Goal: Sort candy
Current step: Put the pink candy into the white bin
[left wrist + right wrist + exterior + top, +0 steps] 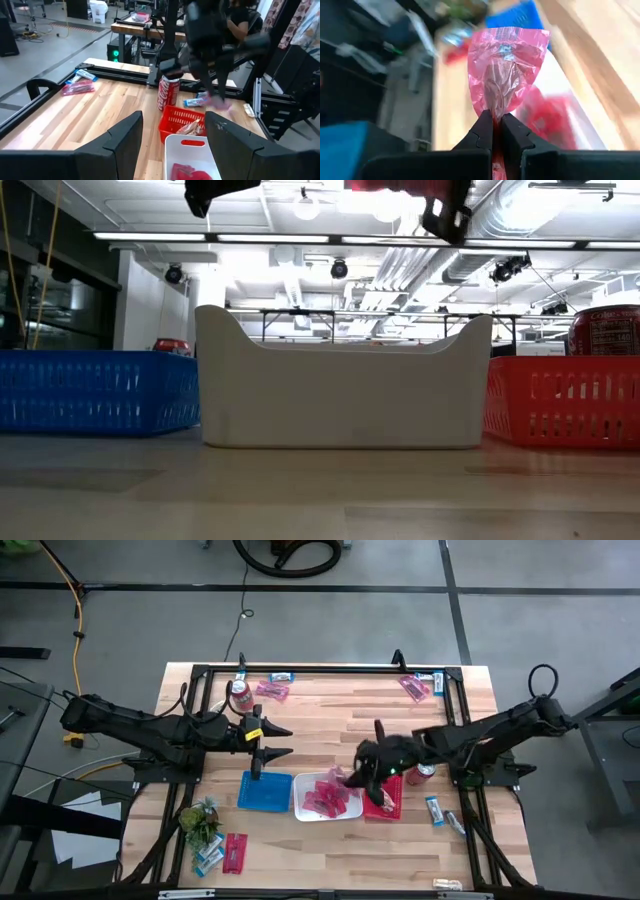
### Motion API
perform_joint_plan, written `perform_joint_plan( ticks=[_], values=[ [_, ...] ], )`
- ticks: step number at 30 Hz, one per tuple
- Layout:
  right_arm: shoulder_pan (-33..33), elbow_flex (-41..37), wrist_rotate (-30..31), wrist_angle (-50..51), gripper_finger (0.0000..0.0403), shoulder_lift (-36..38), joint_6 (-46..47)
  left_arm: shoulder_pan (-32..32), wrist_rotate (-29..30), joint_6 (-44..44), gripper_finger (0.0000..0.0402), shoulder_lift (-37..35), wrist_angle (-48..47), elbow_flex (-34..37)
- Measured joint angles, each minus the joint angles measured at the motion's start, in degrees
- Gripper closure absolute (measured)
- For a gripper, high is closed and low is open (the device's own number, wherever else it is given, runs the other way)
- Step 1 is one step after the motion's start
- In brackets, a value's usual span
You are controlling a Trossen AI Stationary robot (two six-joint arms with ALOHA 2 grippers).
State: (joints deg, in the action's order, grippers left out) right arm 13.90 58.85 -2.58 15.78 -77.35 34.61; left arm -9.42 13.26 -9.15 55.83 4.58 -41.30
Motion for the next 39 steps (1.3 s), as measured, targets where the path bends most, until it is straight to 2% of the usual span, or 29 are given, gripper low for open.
perform_joint_plan(
  ticks=[4,8,14,17,24,29,35,39],
  values=[
    [2.2,0.0,3.5,-0.3,0.0400,-3.6,-0.3,0.0,0.0,-1.2,0.0202,0.1,0.0,0.0],
    [2.4,0.0,2.8,-3.6,0.0400,-9.7,-1.1,0.0,0.1,-1.3,0.0202,0.2,0.0,0.0],
    [1.0,0.0,1.8,-9.8,0.0392,-17.4,-4.6,0.0,3.6,-2.6,0.0202,0.2,-0.2,0.0],
    [0.2,0.0,-0.3,-10.3,0.0360,-18.5,-5.2,0.0,3.8,-3.3,0.0202,0.2,-0.2,0.0],
    [0.2,0.0,-1.5,-9.3,0.0247,-18.6,-7.9,0.0,3.8,-4.2,0.0202,0.2,-0.5,0.0],
    [0.2,0.0,-2.5,-9.0,0.0185,-18.0,-7.1,0.0,3.8,-4.2,0.0202,0.2,-0.5,0.0],
    [0.2,0.0,-3.3,-8.7,0.0153,-15.5,-8.5,0.0,3.8,-3.1,0.0202,0.2,-1.1,0.0],
    [1.8,3.3,-3.5,-1.6,0.0151,-14.5,-17.7,0.0,3.8,-2.7,0.0202,0.2,-2.2,0.0]
  ],
)
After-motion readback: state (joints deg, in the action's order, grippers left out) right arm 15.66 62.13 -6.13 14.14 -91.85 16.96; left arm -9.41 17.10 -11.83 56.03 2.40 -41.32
